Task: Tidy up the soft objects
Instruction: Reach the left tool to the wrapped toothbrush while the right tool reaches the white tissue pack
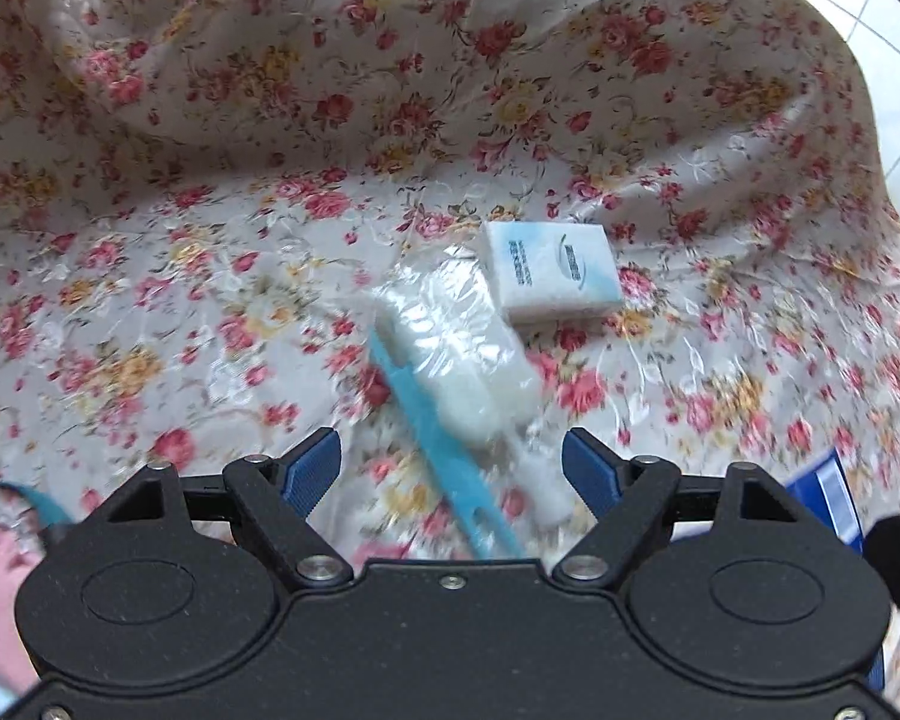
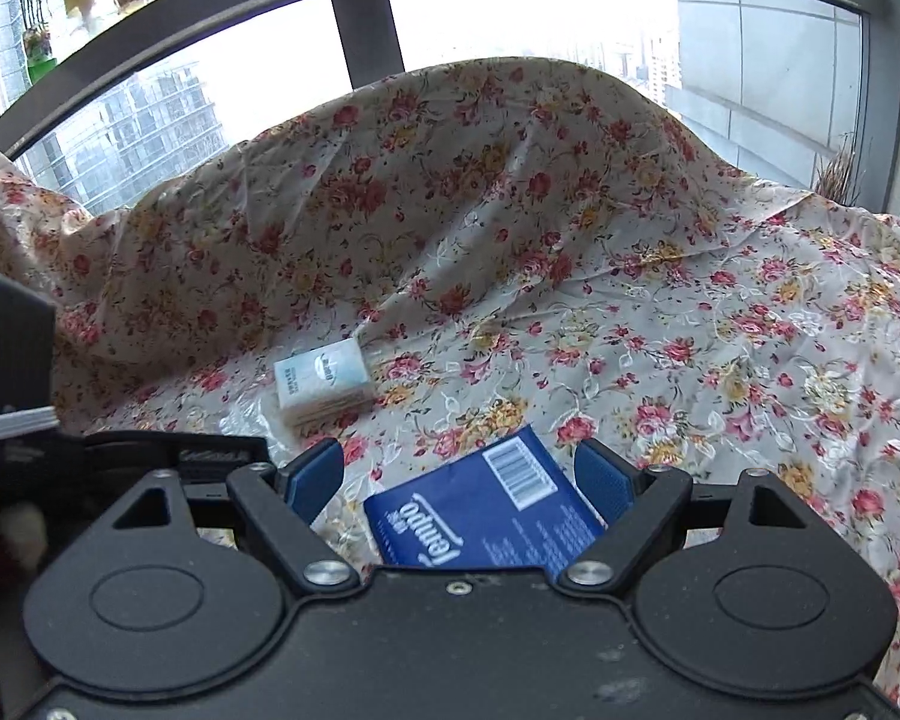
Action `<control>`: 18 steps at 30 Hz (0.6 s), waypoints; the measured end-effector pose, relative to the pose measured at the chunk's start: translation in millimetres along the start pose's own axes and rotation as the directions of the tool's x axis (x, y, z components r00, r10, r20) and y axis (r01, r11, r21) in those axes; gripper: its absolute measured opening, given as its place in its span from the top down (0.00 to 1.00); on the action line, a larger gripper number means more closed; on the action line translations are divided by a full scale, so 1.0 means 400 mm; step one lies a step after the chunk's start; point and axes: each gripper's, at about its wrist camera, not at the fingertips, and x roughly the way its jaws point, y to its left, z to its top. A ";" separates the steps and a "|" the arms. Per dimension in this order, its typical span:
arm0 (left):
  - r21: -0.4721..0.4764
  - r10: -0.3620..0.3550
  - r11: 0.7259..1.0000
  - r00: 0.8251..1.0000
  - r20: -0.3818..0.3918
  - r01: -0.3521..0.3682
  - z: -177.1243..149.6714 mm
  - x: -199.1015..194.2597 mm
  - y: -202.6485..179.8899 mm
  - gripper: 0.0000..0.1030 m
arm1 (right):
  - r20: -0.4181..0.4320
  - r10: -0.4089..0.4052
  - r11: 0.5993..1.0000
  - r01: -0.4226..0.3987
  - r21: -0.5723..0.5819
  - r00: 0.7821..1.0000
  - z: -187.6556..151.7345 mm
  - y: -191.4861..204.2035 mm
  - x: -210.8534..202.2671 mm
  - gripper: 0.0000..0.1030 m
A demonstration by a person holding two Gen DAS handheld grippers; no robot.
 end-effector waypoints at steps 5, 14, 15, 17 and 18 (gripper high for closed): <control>-0.008 0.029 1.000 1.000 -0.005 -0.029 0.016 0.047 -0.023 0.25 | -0.006 -0.009 1.000 0.009 0.010 1.000 0.019 -0.007 0.045 0.18; -0.062 0.009 0.998 0.998 -0.065 -0.013 0.034 0.126 -0.011 0.19 | -0.023 -0.003 1.000 0.003 0.011 1.000 0.041 -0.012 0.098 0.18; -0.058 0.001 0.998 0.998 -0.061 -0.004 0.034 0.127 -0.010 0.19 | -0.026 -0.002 1.000 0.002 0.006 1.000 0.044 -0.010 0.105 0.18; -0.050 -0.006 0.999 0.999 -0.051 0.003 0.032 0.126 -0.009 0.26 | -0.033 -0.001 1.000 0.001 -0.004 0.999 0.049 -0.004 0.120 0.18; -0.039 -0.009 0.999 0.999 -0.042 0.007 0.029 0.123 -0.009 0.32 | -0.035 -0.002 1.000 0.002 -0.009 0.999 0.052 -0.001 0.128 0.18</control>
